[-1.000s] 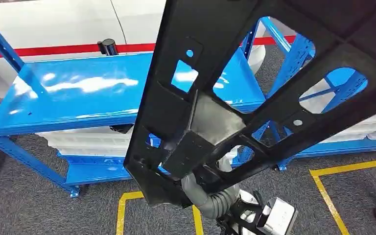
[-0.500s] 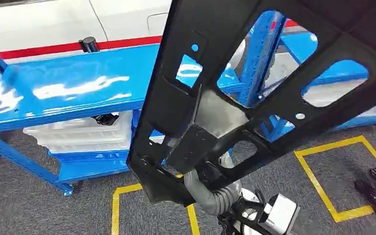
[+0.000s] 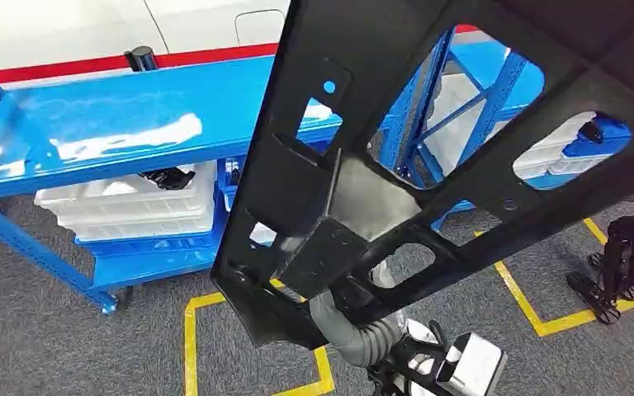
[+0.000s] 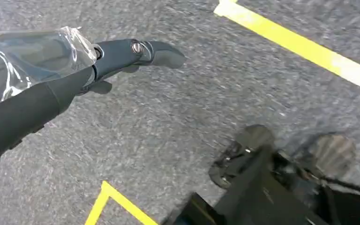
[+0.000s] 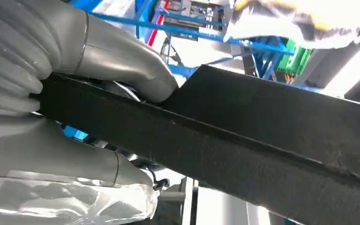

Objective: Take the parts from the cabinet and place them on the table.

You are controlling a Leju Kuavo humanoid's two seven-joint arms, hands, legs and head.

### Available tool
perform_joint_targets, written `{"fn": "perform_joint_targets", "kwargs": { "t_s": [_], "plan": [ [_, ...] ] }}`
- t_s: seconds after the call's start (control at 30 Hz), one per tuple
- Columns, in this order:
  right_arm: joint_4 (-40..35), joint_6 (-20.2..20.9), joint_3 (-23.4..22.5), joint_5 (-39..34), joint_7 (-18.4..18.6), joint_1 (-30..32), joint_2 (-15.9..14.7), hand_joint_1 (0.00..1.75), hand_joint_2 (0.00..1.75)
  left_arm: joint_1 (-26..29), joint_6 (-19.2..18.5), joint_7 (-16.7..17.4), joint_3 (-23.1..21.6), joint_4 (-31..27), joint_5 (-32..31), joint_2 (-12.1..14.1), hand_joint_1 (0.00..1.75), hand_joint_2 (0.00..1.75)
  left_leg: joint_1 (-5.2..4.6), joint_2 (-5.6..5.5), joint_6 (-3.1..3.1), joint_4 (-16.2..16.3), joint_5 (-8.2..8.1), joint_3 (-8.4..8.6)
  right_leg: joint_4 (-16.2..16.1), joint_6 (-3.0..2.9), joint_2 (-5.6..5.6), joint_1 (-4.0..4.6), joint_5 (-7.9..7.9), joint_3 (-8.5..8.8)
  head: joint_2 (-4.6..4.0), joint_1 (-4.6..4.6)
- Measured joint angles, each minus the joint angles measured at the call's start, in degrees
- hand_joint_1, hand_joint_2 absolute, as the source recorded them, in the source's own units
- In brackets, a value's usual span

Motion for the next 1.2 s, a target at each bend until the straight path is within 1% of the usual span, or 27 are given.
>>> {"fn": "perform_joint_targets", "kwargs": {
  "t_s": [0.07,0.1,0.13,0.2,0.23,0.27,0.3,0.33,0.4,0.43,0.47,0.5,0.57,0.6,0.63,0.67,0.73,0.77,0.8,0.83,0.93,0.97,1.0,1.03,1.1,1.13,1.2],
  "plan": [
    [0.0,-0.02,-0.09,0.0,-0.02,0.01,0.0,1.75,1.75,0.0,0.0,0.0,0.0,0.0,-0.07,0.04,0.0,1.75,-0.14,0.18,0.16,0.03,1.03,-1.16,9.51,0.53,-0.04,-0.12,-6.67,-2.8,0.0,-0.02],
    [0.0,-0.02,-0.13,0.0,-0.02,0.06,0.0,1.75,1.75,0.04,0.0,0.0,0.0,0.0,-0.09,0.04,0.0,1.75,-0.22,0.32,0.16,0.1,1.5,-1.78,14.05,0.69,-0.04,-0.12,-7.9,-3.91,0.0,0.0],
    [0.0,-0.02,-0.13,-0.02,-0.02,0.15,0.0,1.75,1.75,0.12,0.0,0.0,0.0,0.0,-0.07,0.04,0.0,1.75,-0.27,0.44,0.14,0.19,1.91,-2.4,16.57,0.71,-0.05,-0.12,-7.1,-4.06,0.0,0.0],
    [0.0,-0.02,-0.13,-0.2,0.0,0.26,0.0,1.75,1.75,0.23,0.0,0.02,0.0,0.0,-0.07,0.04,0.0,1.75,-0.36,0.58,-0.01,0.45,2.43,-3.32,12.93,0.48,-0.06,-0.1,-3.5,-0.38,0.0,0.0],
    [0.0,0.0,-0.15,-0.35,0.11,0.26,0.0,1.75,1.75,0.19,0.0,0.02,0.0,0.0,-0.07,0.04,0.0,1.75,-0.38,1.07,-0.04,0.61,2.57,-3.31,7.76,0.19,-0.33,-0.05,-2.04,3.4,0.0,0.0],
    [0.0,0.02,-0.2,-0.87,0.3,0.14,0.0,1.75,1.75,0.17,0.0,0.02,0.0,0.0,-0.07,0.02,0.0,1.75,-0.46,1.26,-0.09,0.77,2.64,-3.32,1.43,-0.24,-2.05,0.23,-1.44,7.73,0.0,0.04],
    [0.0,0.09,-0.2,-1.22,0.48,-0.12,0.02,1.75,1.75,0.29,0.0,0.02,0.0,0.0,-0.07,-0.02,0.0,1.75,-0.93,1.47,-0.26,0.98,2.7,-3.41,-2.95,-0.53,-4.02,0.95,-2.09,10.59,0.0,0.04],
    [0.0,0.22,-0.22,-1.42,0.59,-0.32,0.02,1.75,1.75,0.37,0.0,0.02,0.0,0.0,-0.07,-0.04,0.0,1.75,-0.89,1.93,-0.59,1.13,2.97,-3.65,-4.63,-0.9,-3.96,1.07,-2.32,11.11,0.0,-0.02],
    [0.0,0.24,-0.26,-1.51,0.65,-0.25,0.0,1.75,1.75,0.34,0.0,0.02,0.0,0.0,-0.07,-0.06,0.0,1.75,-0.78,3.05,-1.01,1.2,3.22,-3.96,-4.61,-1.18,-2.8,1.19,-2.16,10.4,0.0,0.13],
    [0.0,0.26,-0.26,-1.64,0.77,-0.21,0.0,1.75,1.75,0.28,0.0,0.02,0.0,0.0,-0.07,-0.05,0.0,1.75,-0.97,3.53,-1.27,1.26,3.21,-3.95,-5.0,-1.78,-2.22,0.58,-1.77,10.29,0.0,0.11],
    [0.0,0.26,-0.26,-1.73,0.79,-0.23,0.0,1.75,1.75,0.24,0.0,0.02,0.0,0.0,-0.07,-0.04,0.0,1.75,-0.7,2.56,-1.77,1.91,2.26,-4.34,-5.2,-2.14,-1.98,0.27,-1.44,10.29,0.0,0.13],
    [0.0,0.26,-0.28,-1.75,0.79,-0.28,0.02,1.75,1.75,0.26,0.0,0.02,0.0,0.0,-0.07,-0.04,0.0,1.75,-0.59,1.33,-2.24,4.73,0.04,-5.5,-5.17,-2.51,-1.48,0.15,-1.21,9.98,0.0,0.04],
    [0.0,0.26,-0.28,-1.84,0.79,-0.11,0.0,1.75,1.75,-0.08,0.02,0.0,0.07,0.0,0.04,-0.04,0.0,1.75,-0.04,0.68,-2.97,15.34,-5.32,-9.77,-5.16,-2.68,-0.78,0.12,-0.9,9.55,0.0,0.04],
    [0.0,0.2,-0.28,-1.88,0.79,0.05,0.0,1.75,1.75,-0.41,0.04,0.02,0.11,0.0,0.07,-0.04,0.0,1.75,0.13,0.65,-3.21,19.79,-6.85,-11.49,-5.11,-2.66,-0.48,0.12,-0.75,9.37,0.0,0.04],
    [0.0,0.2,-0.28,-1.9,0.79,0.18,0.0,1.75,1.75,-0.57,0.04,0.02,0.18,0.0,0.07,-0.04,0.0,1.75,0.31,0.65,-3.38,22.01,-7.0,-12.2,-5.08,-2.59,-0.04,0.08,-0.63,9.26,0.0,0.04],
    [0.0,0.17,-0.28,-1.9,0.79,0.3,0.0,1.75,1.75,-0.57,0.04,0.04,0.24,0.0,0.07,-0.04,0.0,1.75,0.52,0.64,-3.51,21.1,-5.82,-11.53,-5.02,-2.43,0.57,0.01,-0.49,9.16,0.0,0.04],
    [0.0,-0.15,-0.31,-1.88,0.79,0.37,0.0,1.75,1.75,-0.37,0.04,0.35,0.24,0.0,0.07,-0.04,0.0,1.75,0.97,0.24,-3.66,12.02,-0.78,-6.68,-4.78,-2.18,2.05,-0.22,-0.37,9.07,0.0,0.04],
    [0.0,-0.2,-0.33,-1.84,0.77,0.37,0.0,1.75,1.75,-0.13,-0.02,0.48,0.24,0.0,0.05,-0.02,0.0,1.75,1.31,-1.36,-3.77,6.24,1.65,-3.91,-4.53,-1.95,2.67,-0.3,-0.37,8.89,0.0,0.04],
    [0.0,-0.22,-0.37,-1.73,0.74,0.35,-0.02,1.75,1.75,0.11,-0.04,0.48,0.24,0.0,0.02,-0.02,0.0,1.75,1.6,-4.33,-3.75,3.33,1.46,-2.32,-4.3,-1.59,3.18,-0.18,-0.32,8.29,0.0,0.02],
    [0.0,-0.28,-0.37,-1.46,0.74,0.33,0.0,1.75,1.75,0.26,-0.02,0.48,0.24,0.0,0.07,-0.04,0.0,1.75,1.49,-4.71,-3.6,2.89,1.52,-2.34,-4.15,-1.13,3.94,-0.08,-0.04,7.72,0.0,0.11],
    [-0.02,-0.79,-0.57,-0.85,0.72,0.63,-0.04,1.75,1.75,0.13,-0.07,0.5,0.26,0.0,0.02,-0.07,0.0,1.75,1.44,-3.0,-2.88,2.52,1.12,-3.1,-3.81,-0.01,5.58,-0.14,0.69,6.45,0.0,0.13],
    [-0.07,-0.83,-0.65,-0.7,0.72,0.77,-0.11,1.75,1.75,0.06,-0.07,0.5,0.26,0.0,-0.02,-0.13,0.0,1.75,1.76,-2.26,-2.29,2.26,1.4,-3.21,-3.21,0.12,4.53,-0.38,0.13,6.09,0.0,0.07],
    [-0.26,-0.87,-0.72,-0.53,0.72,0.75,-0.11,1.75,1.75,0.03,-0.07,0.61,0.28,0.0,0.0,-0.13,0.0,1.75,1.59,-1.86,-1.8,2.26,1.5,-3.31,-1.07,0.35,1.8,-0.06,-1.45,5.12,0.0,0.35],
    [-0.33,-0.96,-0.79,-0.26,0.72,0.74,-0.13,1.75,1.75,0.15,-0.07,0.61,0.28,0.0,0.0,-0.13,0.0,1.75,1.42,-1.03,-1.37,2.26,1.59,-3.41,3.33,0.58,0.62,-0.13,-4.02,3.06,0.0,0.46],
    [-0.33,-1.03,-0.76,-0.22,0.72,0.88,-0.13,1.75,1.75,0.34,-0.07,0.61,0.28,0.0,0.02,-0.11,0.0,1.75,1.05,0.5,-1.14,2.28,1.71,-3.69,13.71,0.88,0.17,-0.2,-8.48,-1.59,0.0,0.46],
    [-0.33,-1.03,-0.76,-0.24,0.72,1.0,-0.13,1.75,1.75,0.36,-0.07,0.61,0.28,0.0,0.02,-0.11,0.0,1.75,0.91,1.29,-1.06,2.29,1.77,-3.77,16.9,0.9,0.16,-0.23,-9.16,-2.92,0.0,0.46],
    [-0.33,-1.05,-0.76,-0.2,0.77,1.24,-0.22,1.75,1.75,0.36,-0.07,0.61,0.28,0.0,0.02,-0.11,0.0,1.75,0.75,2.58,-1.06,2.31,1.77,-3.75,14.26,0.77,0.09,-0.23,-6.94,-1.1,0.0,0.46]
  ]
}}
